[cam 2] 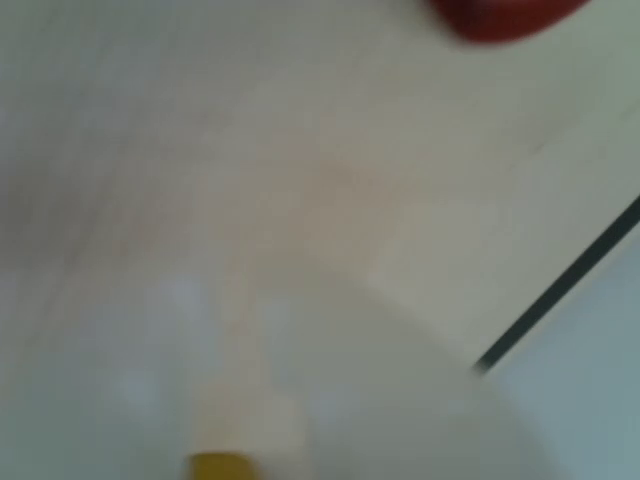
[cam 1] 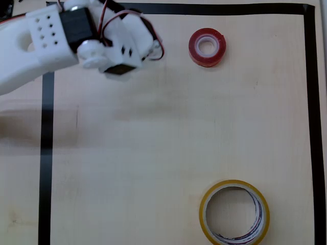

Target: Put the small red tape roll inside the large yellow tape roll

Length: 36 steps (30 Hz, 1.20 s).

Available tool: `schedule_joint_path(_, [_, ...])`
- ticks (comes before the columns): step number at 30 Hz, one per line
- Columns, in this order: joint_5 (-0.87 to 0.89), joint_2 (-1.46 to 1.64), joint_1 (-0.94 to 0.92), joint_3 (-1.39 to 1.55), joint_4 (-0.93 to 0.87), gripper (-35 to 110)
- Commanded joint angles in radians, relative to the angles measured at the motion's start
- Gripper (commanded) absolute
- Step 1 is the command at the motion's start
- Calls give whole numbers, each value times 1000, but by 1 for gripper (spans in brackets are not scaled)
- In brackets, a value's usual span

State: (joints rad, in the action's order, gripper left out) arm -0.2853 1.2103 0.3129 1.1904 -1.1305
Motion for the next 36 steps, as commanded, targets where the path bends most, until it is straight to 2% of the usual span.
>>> schedule_joint_path(1, [-6,-17,23,-167,2,0])
schedule_joint_path(10, [66,-219,25,-440,-3,0])
schedule_joint_path(17, [89,-394,32,-727,-94,2])
schedule_joint_path(19, [97,-486,35,-887,-156,2])
schedule_joint_path(22, [98,-762,43,-1381,-322,4])
schedule_joint_path(29, [114,-801,29,-1408,-351,5])
schedule_joint_path(36, [114,-831,8,-1408,-304,11])
